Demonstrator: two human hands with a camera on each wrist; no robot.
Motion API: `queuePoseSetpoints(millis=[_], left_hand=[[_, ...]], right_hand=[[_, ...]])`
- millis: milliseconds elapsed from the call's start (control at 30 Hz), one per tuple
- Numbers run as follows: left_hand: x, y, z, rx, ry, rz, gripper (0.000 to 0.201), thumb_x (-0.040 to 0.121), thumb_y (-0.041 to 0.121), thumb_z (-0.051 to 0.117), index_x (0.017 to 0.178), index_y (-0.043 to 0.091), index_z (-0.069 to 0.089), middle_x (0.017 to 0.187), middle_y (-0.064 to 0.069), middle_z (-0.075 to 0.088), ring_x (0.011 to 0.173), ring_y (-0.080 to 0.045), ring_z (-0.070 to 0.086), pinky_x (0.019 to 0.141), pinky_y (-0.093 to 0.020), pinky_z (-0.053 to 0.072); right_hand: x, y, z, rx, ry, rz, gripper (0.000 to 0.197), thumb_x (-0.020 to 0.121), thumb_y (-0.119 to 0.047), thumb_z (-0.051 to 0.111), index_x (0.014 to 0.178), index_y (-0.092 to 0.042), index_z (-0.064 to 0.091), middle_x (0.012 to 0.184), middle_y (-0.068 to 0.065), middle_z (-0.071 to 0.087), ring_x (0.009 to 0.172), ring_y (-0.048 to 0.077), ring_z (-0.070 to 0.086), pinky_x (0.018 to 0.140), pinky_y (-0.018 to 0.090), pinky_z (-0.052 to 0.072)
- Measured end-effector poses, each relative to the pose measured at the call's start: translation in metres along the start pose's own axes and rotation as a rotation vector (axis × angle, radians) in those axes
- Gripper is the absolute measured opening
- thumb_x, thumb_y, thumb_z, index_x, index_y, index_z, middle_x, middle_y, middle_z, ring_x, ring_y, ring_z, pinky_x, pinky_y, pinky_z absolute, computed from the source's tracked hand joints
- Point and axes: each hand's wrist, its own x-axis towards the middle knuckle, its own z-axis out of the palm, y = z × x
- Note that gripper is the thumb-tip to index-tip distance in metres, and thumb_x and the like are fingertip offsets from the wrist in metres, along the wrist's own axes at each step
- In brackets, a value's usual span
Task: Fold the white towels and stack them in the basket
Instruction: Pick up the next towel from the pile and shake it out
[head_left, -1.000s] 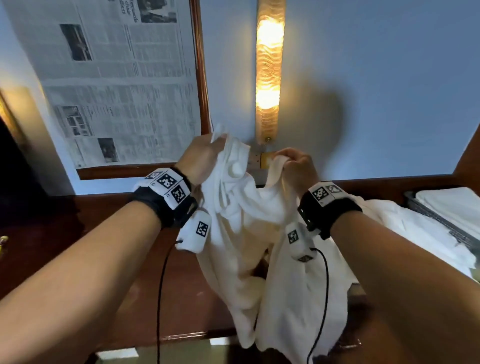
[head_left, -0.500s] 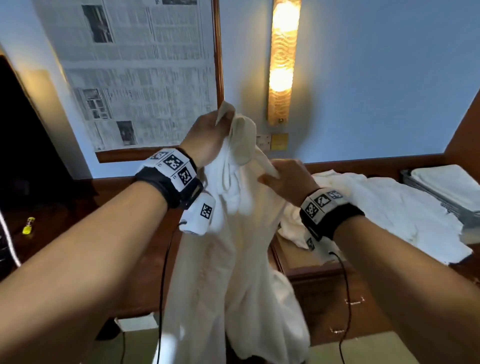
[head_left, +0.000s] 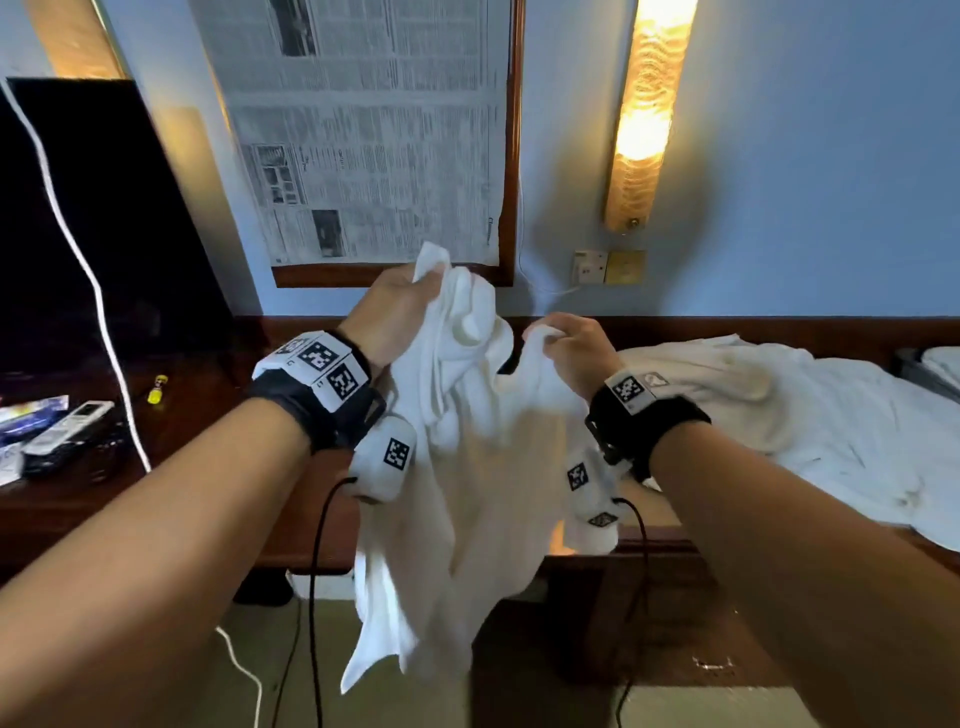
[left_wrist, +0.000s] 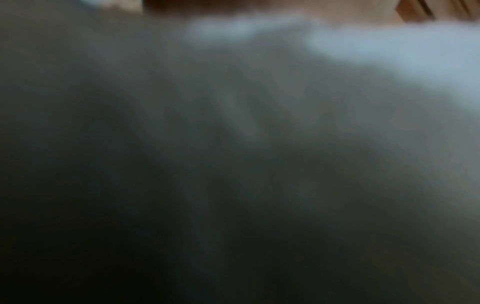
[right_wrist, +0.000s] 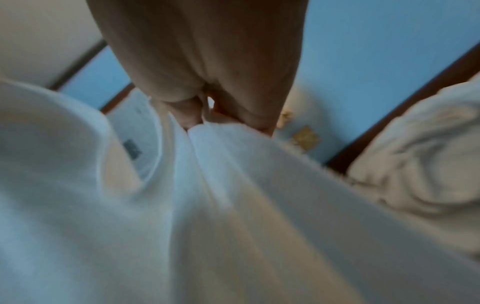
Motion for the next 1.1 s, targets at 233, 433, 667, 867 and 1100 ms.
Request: queuePoseSetpoints(millis=[233,433,667,867,1100], left_hand=[[0.013,0.006,0.036,-0.116,0.017,0.018,0.036,0.108,0.022,0.043,0.078,0.015,0.061,0.074,0.000,0.061,0.066,-0.010,0.057,0.066,-0.024,0.044],[0.057,0.027,0.046,0.100,0.072,0.113,0.040,0.107,0.038,0.040,0.077,0.012,0.046,0.071,-0.012,0.042,0.062,-0.020,0.040,0.059,-0.030,0.028],[0.090,0.030,0.072,0.115,0.133,0.171,0.032,0.101,0.041,0.041,0.095,0.014,0.056,0.091,-0.017,0.057,0.081,-0.025,0.054,0.076,-0.037,0.043],[0.104,0.030,0.079,0.035,0.166,0.282,0.015,0.087,0.034,0.047,0.075,0.025,0.044,0.081,-0.003,0.047,0.081,-0.017,0.046,0.077,-0.035,0.037],[0.093,0.037,0.051,0.077,-0.464,0.165,0.007,0.080,0.014,0.072,0.081,0.019,0.077,0.083,0.005,0.075,0.082,-0.010,0.069,0.080,-0.021,0.053]], right_hand=[[0.035,-0.060,-0.025,-0.215,0.027,-0.305,0.026,0.085,-0.003,0.062,0.063,-0.017,0.057,0.069,0.010,0.061,0.067,0.020,0.055,0.061,0.030,0.041],[0.019,0.009,-0.055,-0.314,-0.050,-0.318,0.048,0.090,-0.013,0.066,0.057,-0.029,0.035,0.055,-0.011,0.039,0.051,0.000,0.037,0.052,0.022,0.029],[0.000,0.145,-0.102,-0.497,-0.185,0.134,0.028,0.093,-0.015,0.059,0.065,-0.019,0.061,0.061,-0.001,0.062,0.057,0.013,0.060,0.057,0.023,0.041],[-0.011,0.197,-0.126,-0.565,-0.253,0.364,0.029,0.092,-0.013,0.060,0.064,-0.016,0.062,0.059,0.000,0.056,0.064,0.019,0.054,0.061,0.027,0.037],[0.040,0.128,-0.139,-0.227,0.242,0.131,0.013,0.091,-0.011,0.061,0.087,-0.011,0.073,0.079,0.006,0.067,0.081,0.028,0.063,0.073,0.030,0.046]])
